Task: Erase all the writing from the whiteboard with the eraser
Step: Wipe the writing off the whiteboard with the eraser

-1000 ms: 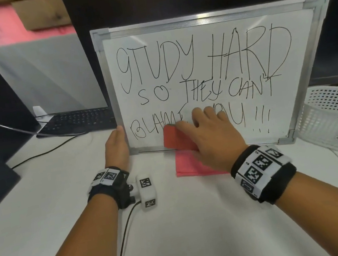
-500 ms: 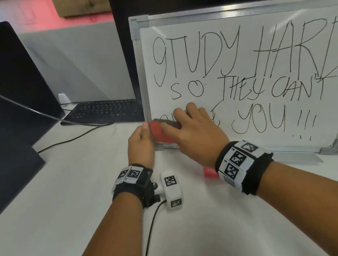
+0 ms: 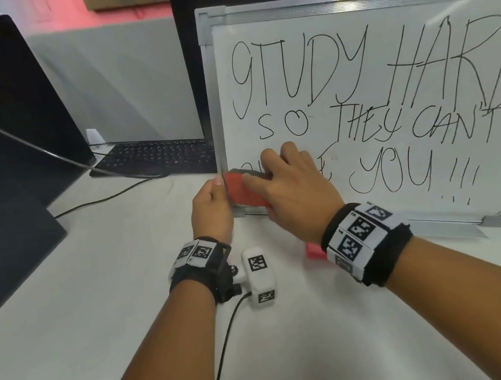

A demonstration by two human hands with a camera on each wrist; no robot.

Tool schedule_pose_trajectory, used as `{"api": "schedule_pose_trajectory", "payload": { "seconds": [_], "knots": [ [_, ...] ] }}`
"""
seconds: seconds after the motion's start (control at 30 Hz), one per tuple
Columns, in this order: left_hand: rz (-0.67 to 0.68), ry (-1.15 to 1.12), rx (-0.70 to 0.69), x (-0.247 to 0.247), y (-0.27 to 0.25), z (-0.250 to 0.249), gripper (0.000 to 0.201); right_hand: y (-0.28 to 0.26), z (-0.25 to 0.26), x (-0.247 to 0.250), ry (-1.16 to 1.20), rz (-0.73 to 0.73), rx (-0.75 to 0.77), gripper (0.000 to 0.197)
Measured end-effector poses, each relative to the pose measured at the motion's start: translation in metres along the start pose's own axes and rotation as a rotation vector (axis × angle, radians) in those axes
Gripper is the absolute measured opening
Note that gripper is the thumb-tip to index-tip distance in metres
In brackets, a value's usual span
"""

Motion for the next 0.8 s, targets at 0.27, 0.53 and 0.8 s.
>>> {"api": "schedule_pose_trajectory", "payload": {
  "seconds": [0.27, 0.53, 0.8],
  "knots": [
    [-0.018, -0.012, -0.004, -0.001, 0.003, 0.002, 0.043, -0.006, -0.006, 0.003, 0.004, 0.031, 0.002, 0.037],
    [0.074, -0.142, 0.056, -0.001, 0.015, 0.020, 0.056, -0.014, -0.014, 0.003, 0.051, 0.077, 0.019, 0.043],
    [0.062, -0.127, 0.066, 0.002, 0.010, 0.015, 0.052, -0.014, -0.013, 0.004, 0.068, 0.189, -0.025, 0.046]
  ]
}}
Point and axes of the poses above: each hand's wrist, its own y-axis towards the middle knuckle, its own x-axis out of the back of the hand, z = x × y, the point moved 1 cm from there along y, towards the middle knuckle, and after that the axes turned 6 degrees about y, right-handed, at the moved point
